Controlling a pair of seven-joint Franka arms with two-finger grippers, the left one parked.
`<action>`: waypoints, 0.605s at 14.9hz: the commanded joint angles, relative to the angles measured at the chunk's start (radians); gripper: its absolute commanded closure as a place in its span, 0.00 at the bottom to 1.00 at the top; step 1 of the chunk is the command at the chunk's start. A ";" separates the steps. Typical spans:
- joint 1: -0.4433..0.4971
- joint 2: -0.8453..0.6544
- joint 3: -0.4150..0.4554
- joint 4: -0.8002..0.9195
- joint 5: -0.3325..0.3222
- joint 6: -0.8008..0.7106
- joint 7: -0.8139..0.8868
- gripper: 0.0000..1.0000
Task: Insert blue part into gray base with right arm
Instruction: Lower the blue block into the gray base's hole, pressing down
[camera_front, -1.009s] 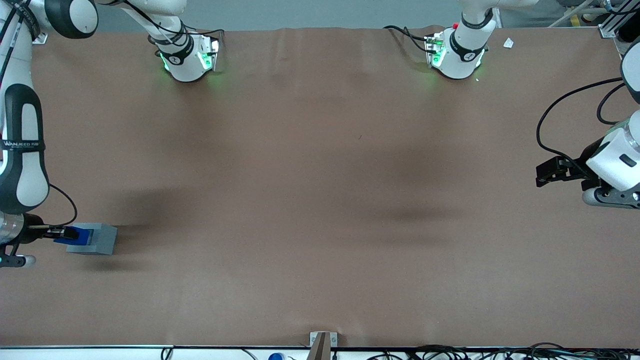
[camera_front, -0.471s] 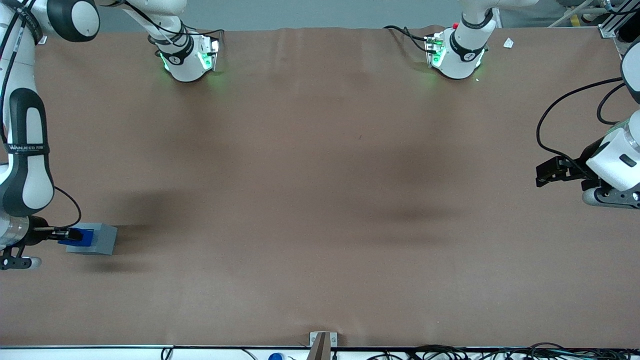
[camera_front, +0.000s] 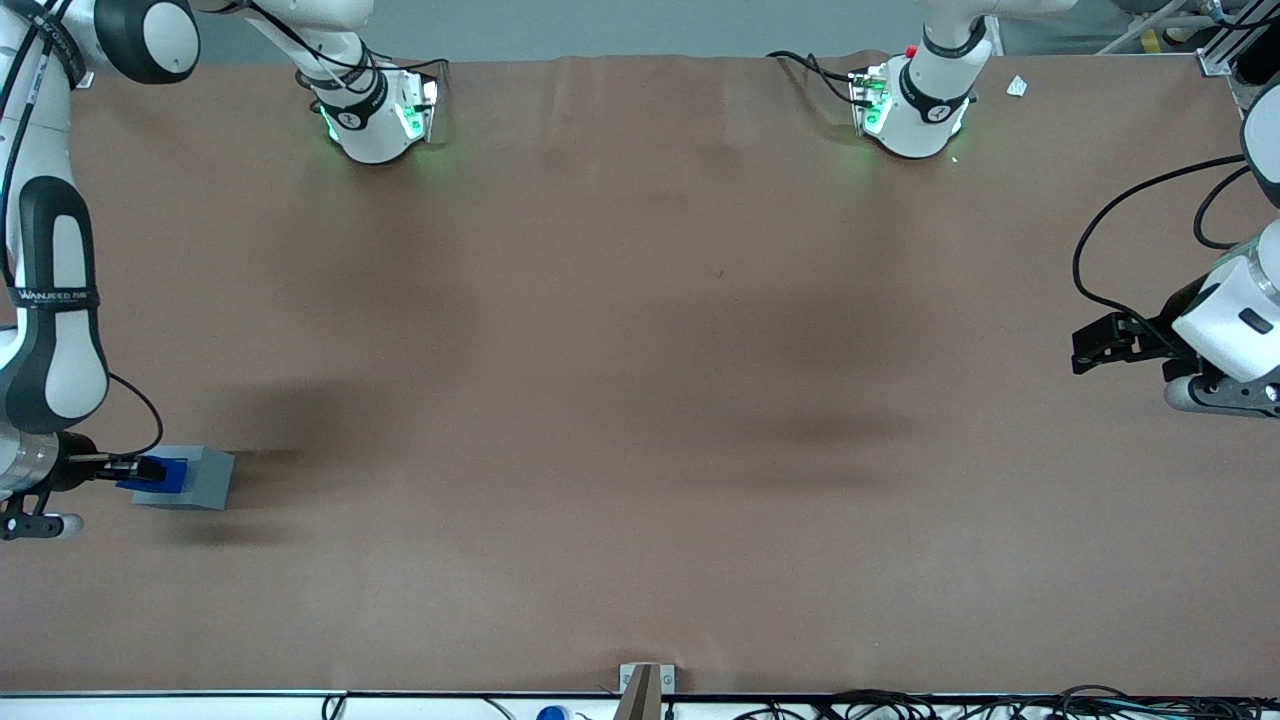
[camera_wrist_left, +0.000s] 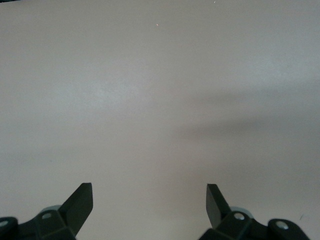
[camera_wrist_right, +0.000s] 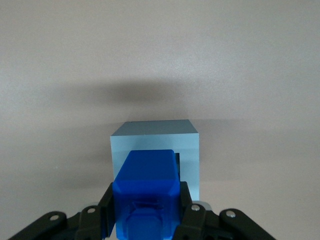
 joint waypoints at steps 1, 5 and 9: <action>-0.005 0.027 0.001 0.043 -0.016 -0.042 -0.005 1.00; -0.008 0.030 0.003 0.046 -0.014 -0.047 -0.005 1.00; -0.011 0.030 0.003 0.045 -0.013 -0.043 -0.005 1.00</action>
